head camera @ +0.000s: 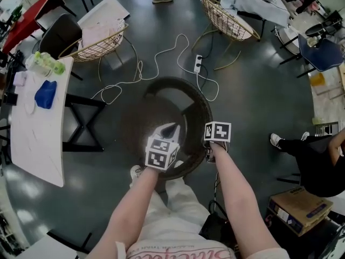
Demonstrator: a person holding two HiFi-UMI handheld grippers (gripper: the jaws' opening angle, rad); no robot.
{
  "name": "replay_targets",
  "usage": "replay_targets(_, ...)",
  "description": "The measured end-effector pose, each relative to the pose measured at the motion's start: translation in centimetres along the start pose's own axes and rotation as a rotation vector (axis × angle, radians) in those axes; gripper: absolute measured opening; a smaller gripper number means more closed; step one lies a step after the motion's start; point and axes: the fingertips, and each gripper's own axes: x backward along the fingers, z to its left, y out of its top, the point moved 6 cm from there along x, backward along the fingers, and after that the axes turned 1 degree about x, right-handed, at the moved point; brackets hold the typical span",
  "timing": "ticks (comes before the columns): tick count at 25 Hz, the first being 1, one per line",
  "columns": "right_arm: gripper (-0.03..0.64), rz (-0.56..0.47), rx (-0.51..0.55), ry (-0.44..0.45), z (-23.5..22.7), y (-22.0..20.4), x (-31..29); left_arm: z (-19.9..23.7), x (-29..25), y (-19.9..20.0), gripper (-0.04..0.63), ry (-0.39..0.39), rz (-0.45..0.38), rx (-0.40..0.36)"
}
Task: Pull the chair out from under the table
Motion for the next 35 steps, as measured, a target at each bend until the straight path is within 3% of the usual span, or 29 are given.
replay_targets(10,0.075,-0.019,0.03,-0.028,-3.1,-0.4,1.0,-2.4,-0.9,-0.6,0.005,-0.019,0.024,-0.015)
replay_targets(14,0.145,-0.022,0.124,-0.099,-2.7,-0.1,1.5,-2.7,-0.6,-0.5,0.005,-0.015,0.024,-0.025)
replay_targets(16,0.206,-0.026,0.12,-0.099,-2.4,-0.1,1.8,-3.0,-0.3,-0.5,0.005,-0.014,0.024,-0.029)
replay_targets(19,0.232,-0.051,0.081,-0.071,-2.5,-0.1,2.7,-3.5,0.2,-0.4,0.005,-0.018,0.02,-0.04)
replay_targets(32,0.225,-0.269,0.041,-0.022,1.1,-0.6,11.5,-4.7,4.3,0.8,0.005,-0.064,-0.015,-0.089)
replay_targets(33,0.195,-0.289,0.041,-0.026,1.7,-0.7,12.3,-4.7,4.8,1.0,0.005,-0.071,-0.022,-0.094)
replay_targets(35,0.07,-0.325,0.048,-0.038,2.8,-0.9,14.0,-4.8,5.7,1.5,0.005,-0.085,-0.038,-0.1)
